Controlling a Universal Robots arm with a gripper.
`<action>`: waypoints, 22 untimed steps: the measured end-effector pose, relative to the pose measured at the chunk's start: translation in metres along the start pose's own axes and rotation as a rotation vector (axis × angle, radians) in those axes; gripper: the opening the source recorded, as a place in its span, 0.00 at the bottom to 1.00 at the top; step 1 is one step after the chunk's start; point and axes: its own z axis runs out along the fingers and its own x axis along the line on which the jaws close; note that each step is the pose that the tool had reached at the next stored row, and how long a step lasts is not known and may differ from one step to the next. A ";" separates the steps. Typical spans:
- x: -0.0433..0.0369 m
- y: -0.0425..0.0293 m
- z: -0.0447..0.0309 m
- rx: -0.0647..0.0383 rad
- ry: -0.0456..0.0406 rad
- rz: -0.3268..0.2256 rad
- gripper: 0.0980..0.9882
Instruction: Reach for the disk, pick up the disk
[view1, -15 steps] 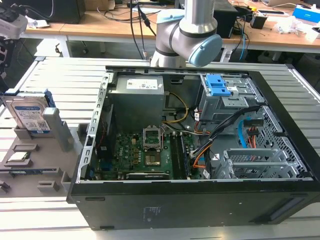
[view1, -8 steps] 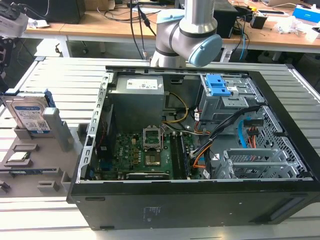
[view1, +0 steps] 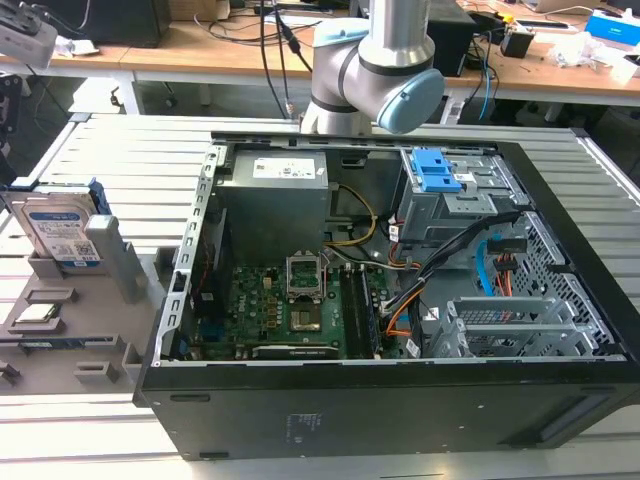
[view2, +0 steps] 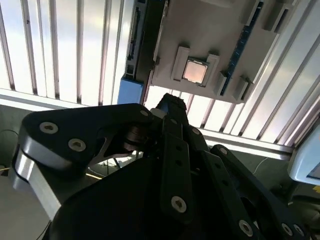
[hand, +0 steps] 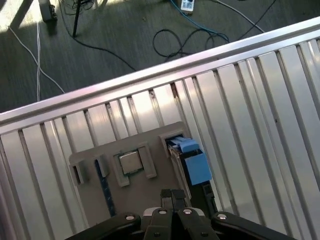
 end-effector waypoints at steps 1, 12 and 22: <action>0.0000 0.0000 0.0000 0.000 0.0006 -0.016 0.01; 0.0000 0.0000 0.0000 0.000 0.0060 -0.155 0.01; 0.0000 0.0000 0.0000 0.000 0.0079 -0.204 0.01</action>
